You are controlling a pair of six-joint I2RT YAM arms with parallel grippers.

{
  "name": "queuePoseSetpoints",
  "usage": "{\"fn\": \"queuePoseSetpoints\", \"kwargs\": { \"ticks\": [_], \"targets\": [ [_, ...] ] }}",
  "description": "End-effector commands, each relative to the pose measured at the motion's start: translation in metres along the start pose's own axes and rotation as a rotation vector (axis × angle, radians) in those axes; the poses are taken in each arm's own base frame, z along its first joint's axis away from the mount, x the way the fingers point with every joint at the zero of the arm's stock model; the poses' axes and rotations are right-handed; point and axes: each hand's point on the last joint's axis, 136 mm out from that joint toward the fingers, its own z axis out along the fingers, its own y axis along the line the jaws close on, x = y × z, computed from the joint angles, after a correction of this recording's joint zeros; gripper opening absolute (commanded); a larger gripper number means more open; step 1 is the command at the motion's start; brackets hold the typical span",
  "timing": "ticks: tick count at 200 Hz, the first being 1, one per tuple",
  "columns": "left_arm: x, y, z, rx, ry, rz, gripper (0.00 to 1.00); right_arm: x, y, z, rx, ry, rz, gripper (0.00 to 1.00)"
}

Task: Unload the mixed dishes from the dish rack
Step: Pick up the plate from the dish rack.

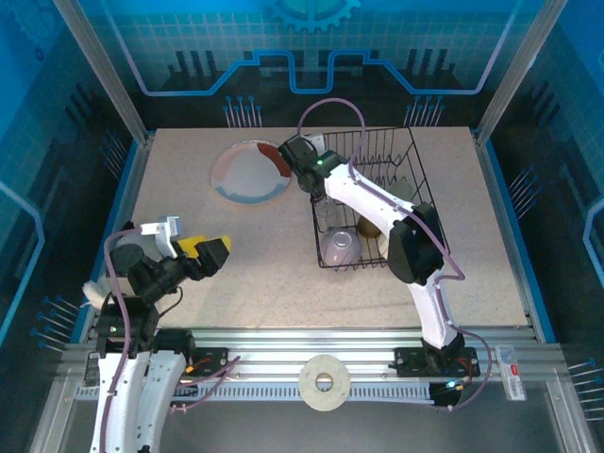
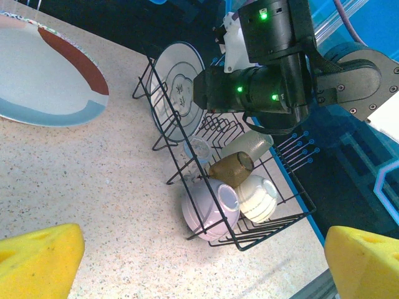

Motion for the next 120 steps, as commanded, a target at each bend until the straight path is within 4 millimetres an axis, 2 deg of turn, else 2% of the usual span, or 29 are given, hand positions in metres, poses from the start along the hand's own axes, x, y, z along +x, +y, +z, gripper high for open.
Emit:
{"fn": "queuePoseSetpoints", "kwargs": {
  "ticks": [1,88,120],
  "targets": [
    [0.002,-0.005,-0.001,0.028,0.001,0.025,0.99,-0.006,-0.01,0.001,0.042,-0.006,0.038,0.25],
    [0.003,-0.005,-0.001,0.031,0.004,0.024,0.99,-0.009,-0.013,0.005,0.074,-0.009,0.038,0.11],
    [0.005,-0.015,-0.001,0.086,0.021,0.036,0.99,-0.01,-0.015,0.004,0.08,-0.015,0.051,0.04]
  ]
}}
